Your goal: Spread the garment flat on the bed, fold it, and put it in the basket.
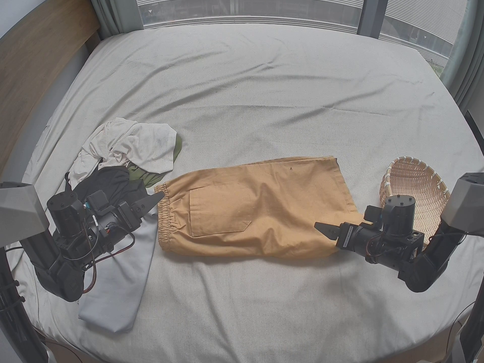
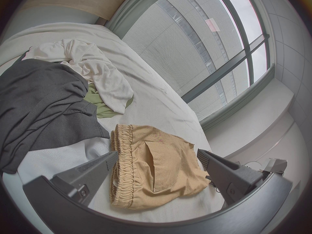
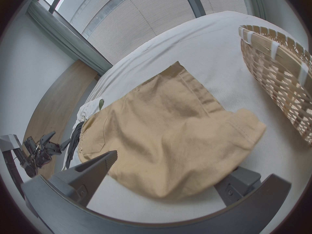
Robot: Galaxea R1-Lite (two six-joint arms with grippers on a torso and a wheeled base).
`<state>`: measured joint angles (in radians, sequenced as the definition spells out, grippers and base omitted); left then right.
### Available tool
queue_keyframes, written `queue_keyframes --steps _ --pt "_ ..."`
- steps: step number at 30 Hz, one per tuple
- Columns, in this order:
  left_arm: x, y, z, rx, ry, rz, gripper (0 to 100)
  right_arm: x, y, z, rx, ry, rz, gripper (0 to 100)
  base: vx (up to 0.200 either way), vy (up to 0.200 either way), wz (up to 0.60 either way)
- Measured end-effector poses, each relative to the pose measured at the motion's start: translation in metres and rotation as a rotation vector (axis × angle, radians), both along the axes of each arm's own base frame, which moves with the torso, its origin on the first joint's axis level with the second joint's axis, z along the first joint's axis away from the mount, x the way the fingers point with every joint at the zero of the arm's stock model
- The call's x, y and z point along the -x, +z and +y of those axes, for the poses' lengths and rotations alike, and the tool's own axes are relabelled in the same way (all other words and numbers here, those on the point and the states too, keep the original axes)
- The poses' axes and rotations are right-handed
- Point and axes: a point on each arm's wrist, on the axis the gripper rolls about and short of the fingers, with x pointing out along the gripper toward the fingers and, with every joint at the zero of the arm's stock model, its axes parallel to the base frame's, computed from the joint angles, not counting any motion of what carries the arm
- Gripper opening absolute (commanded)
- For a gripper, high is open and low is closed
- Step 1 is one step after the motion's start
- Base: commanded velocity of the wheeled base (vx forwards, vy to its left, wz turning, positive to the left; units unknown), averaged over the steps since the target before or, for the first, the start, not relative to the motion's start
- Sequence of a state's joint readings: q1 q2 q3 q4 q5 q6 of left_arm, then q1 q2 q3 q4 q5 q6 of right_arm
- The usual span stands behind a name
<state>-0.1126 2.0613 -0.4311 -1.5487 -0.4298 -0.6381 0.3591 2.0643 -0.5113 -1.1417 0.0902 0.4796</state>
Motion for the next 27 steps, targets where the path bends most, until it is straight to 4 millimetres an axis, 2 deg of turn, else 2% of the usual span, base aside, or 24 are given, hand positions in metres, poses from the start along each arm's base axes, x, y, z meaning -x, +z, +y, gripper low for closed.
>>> queue_keyframes --steps 8,15,19,27 --pt "0.000 0.000 -0.001 0.000 -0.003 0.000 100 0.032 -0.005 0.000 0.033 0.052 0.069 100 0.000 0.000 0.00" --pt "0.001 -0.001 -0.001 -0.002 -0.004 0.006 100 0.059 -0.008 0.021 0.036 0.172 0.092 100 0.000 0.000 0.00" --pt "0.002 -0.003 -0.001 -0.003 -0.006 0.014 100 0.063 0.002 0.030 0.003 0.212 0.024 100 0.000 0.000 0.00" --pt "0.002 -0.014 -0.004 -0.008 -0.018 0.052 100 0.054 0.030 0.040 -0.070 0.228 -0.123 100 0.000 0.000 0.00"
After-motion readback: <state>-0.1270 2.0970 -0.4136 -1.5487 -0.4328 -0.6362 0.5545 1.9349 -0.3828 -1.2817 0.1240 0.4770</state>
